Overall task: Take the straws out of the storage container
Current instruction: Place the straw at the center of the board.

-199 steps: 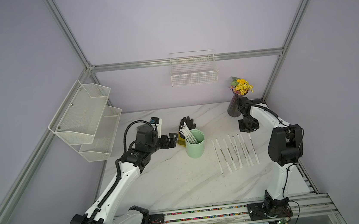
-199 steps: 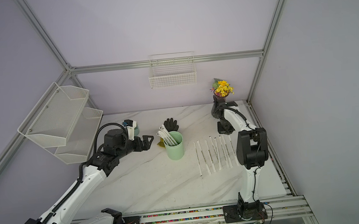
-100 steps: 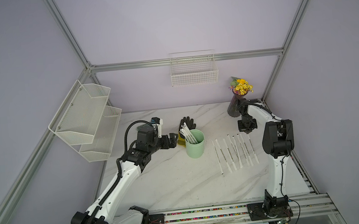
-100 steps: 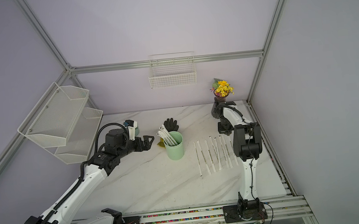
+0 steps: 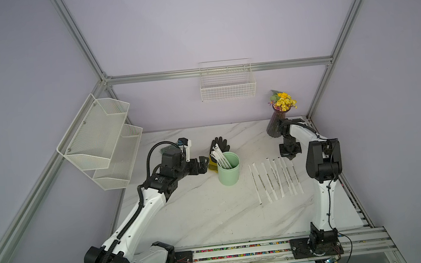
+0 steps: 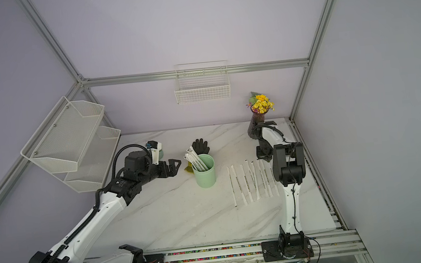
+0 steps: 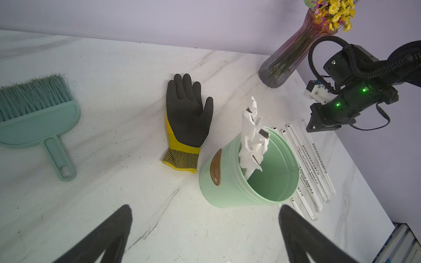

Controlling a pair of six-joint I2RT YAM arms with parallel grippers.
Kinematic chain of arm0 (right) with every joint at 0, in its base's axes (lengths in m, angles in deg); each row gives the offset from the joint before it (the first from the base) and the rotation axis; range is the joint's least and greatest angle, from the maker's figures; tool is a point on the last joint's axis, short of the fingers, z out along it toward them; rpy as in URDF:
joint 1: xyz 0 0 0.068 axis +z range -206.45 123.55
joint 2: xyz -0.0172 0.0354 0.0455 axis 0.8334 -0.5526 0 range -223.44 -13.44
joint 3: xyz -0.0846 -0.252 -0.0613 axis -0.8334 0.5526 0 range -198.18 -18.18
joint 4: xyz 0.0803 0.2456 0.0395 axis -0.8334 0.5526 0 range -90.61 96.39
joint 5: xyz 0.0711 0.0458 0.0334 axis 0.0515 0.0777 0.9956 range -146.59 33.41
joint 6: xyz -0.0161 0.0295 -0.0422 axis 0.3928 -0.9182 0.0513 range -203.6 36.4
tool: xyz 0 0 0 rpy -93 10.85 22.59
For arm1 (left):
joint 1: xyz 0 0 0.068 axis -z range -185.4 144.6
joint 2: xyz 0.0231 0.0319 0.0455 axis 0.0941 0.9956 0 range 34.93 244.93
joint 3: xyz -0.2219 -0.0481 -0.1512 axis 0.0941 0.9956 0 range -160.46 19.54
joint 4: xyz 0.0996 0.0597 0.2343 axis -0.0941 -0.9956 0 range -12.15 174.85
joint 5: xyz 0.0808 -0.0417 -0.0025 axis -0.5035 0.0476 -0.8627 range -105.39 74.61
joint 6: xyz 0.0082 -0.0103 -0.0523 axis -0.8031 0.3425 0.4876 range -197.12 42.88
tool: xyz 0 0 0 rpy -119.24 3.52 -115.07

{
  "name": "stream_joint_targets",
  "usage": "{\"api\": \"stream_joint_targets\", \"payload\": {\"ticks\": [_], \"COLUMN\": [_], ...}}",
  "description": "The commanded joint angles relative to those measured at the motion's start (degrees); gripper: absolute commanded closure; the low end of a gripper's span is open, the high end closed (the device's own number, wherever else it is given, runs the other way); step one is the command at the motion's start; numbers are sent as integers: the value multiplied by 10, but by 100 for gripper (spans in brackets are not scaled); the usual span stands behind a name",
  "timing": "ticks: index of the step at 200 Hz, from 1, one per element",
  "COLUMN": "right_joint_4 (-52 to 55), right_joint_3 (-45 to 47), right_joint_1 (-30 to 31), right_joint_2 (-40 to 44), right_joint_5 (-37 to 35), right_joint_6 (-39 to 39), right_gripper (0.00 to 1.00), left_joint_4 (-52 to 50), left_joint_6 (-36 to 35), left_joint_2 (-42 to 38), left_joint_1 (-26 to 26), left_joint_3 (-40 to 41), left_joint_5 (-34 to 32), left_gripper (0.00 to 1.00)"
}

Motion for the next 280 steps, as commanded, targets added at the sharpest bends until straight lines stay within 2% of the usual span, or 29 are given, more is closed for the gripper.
{"api": "stream_joint_targets", "payload": {"ticks": [1,67,99,122,149,176,214,250,280], "right_joint_4": [-7,-12,-21,-62,-153,-223,-274,-378,-414], "right_joint_3": [2,8,24,67,158,217,224,247,233], "right_joint_1": [-5,-4,-4,-2,16,67,161,260,306], "right_joint_2": [-3,2,18,73,190,310,401,414,363], "right_joint_5": [5,13,18,54,118,133,157,193,210], "right_joint_6": [3,3,-2,-5,4,2,-7,6,19], "right_gripper": [95,86,86,86,85,83,79,77,77], "left_joint_4": [15,14,12,11,14,12,9,10,2], "left_joint_6": [-1,-1,-1,0,2,3,5,11,8], "left_joint_2": [1,3,2,-1,-6,-6,-9,-12,-12], "left_joint_1": [2,2,2,2,2,2,2,2,1], "left_joint_3": [2,2,2,2,4,0,-7,-9,-14], "left_joint_5": [3,3,3,3,2,1,-1,-3,-6], "left_gripper": [0,0,0,0,0,0,0,0,0]}}
